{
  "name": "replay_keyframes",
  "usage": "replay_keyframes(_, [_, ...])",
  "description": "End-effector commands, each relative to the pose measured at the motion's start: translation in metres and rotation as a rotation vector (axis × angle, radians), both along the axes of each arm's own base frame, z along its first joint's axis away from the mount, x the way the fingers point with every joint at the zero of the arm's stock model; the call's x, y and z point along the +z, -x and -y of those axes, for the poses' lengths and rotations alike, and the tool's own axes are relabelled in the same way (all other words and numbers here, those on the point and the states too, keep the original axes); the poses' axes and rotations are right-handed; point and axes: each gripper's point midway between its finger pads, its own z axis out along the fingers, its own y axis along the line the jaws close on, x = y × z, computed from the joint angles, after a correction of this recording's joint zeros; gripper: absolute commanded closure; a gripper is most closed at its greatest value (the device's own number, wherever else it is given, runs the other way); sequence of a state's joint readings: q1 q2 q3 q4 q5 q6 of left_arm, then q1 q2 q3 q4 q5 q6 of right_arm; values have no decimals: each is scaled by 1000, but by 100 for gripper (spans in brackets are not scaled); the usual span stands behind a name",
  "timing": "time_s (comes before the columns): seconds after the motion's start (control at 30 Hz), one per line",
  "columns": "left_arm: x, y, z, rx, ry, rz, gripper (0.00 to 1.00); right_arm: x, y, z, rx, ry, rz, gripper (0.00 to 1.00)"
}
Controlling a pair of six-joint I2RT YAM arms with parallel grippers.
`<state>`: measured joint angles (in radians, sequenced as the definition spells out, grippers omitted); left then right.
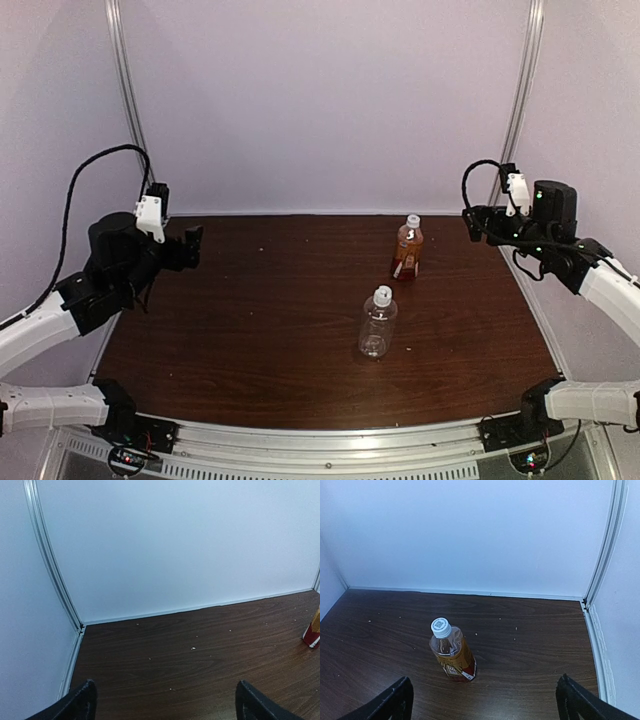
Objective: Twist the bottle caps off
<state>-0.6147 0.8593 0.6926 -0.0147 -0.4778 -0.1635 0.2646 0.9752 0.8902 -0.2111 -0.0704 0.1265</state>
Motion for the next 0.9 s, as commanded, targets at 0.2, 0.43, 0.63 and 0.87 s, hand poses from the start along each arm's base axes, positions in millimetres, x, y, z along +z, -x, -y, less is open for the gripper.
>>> replay_keyframes(0.2, [9,-6,10,-18,22,24,2,5,3,-6,21,-5,20,0])
replay_keyframes(0.43, [14,-3,27,-91,11,24,2,12,3,-2,-2,-3,-15,0])
replay_keyframes(0.63, [16,1,71,-233,-47,-4,2,16,8,-10,46,-28,-32,0])
replay_keyframes(0.87, [3,15,164,-504,-167,-98,2,-1,6,-15,55,-44,-92,0])
